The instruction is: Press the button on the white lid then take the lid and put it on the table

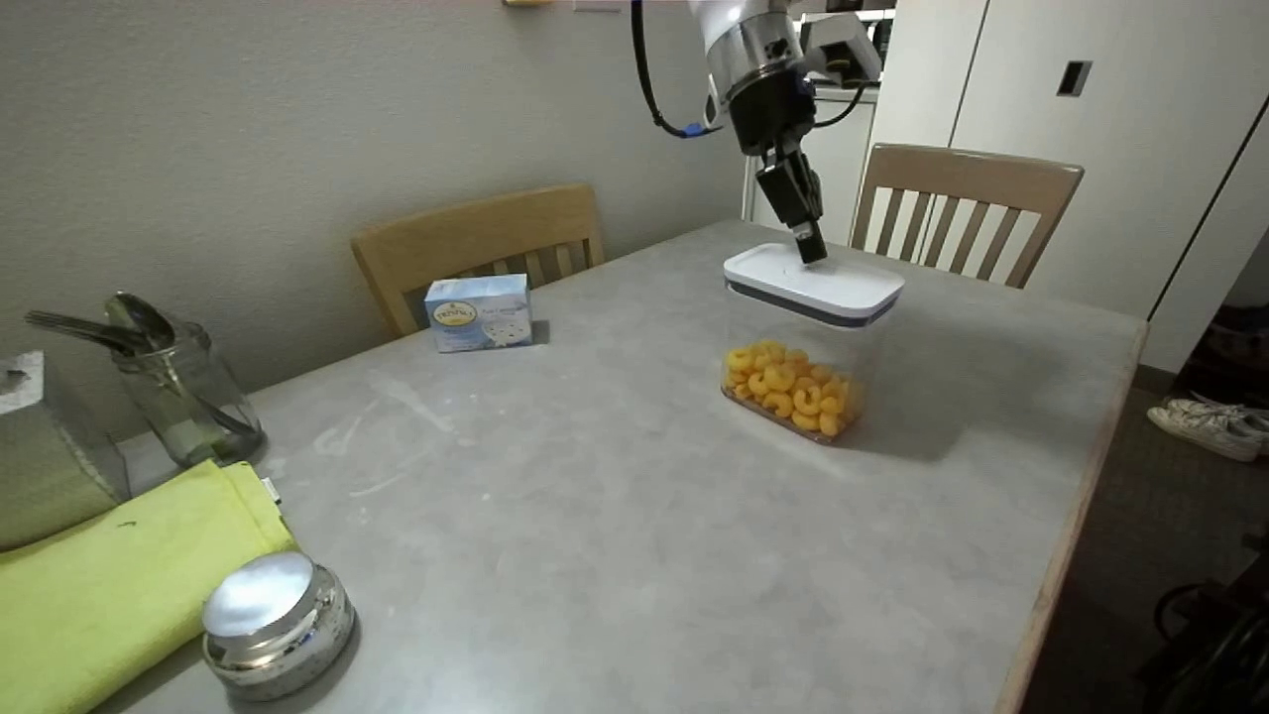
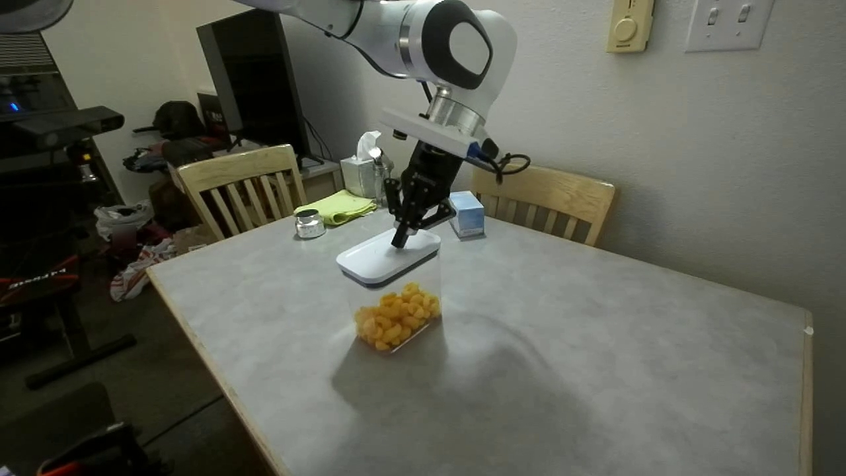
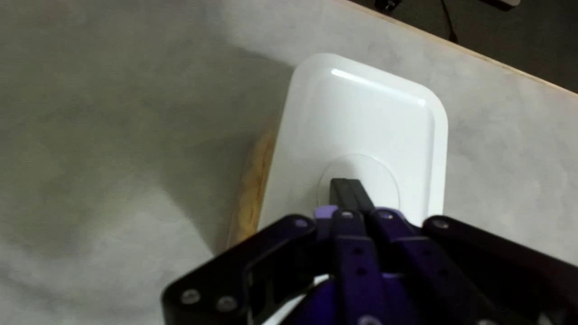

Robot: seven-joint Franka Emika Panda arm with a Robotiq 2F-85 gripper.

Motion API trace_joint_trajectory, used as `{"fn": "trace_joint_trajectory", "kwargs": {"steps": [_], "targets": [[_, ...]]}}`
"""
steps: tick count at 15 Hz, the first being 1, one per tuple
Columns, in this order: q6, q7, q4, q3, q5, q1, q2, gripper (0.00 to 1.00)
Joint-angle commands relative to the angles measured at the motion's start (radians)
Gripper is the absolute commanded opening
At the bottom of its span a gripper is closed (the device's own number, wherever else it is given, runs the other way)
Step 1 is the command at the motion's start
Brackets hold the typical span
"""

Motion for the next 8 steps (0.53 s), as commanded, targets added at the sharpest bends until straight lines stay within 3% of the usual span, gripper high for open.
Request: {"fn": "trace_joint_trajectory", "kwargs": {"steps": [1, 8], "targets": [[0.161, -0.035, -0.204, 0.029, 0.044, -0.032, -0.145, 0.0], [0.611, -0.085, -0.528, 0.022, 0.087, -0.04, -0.298, 0.0]]}}
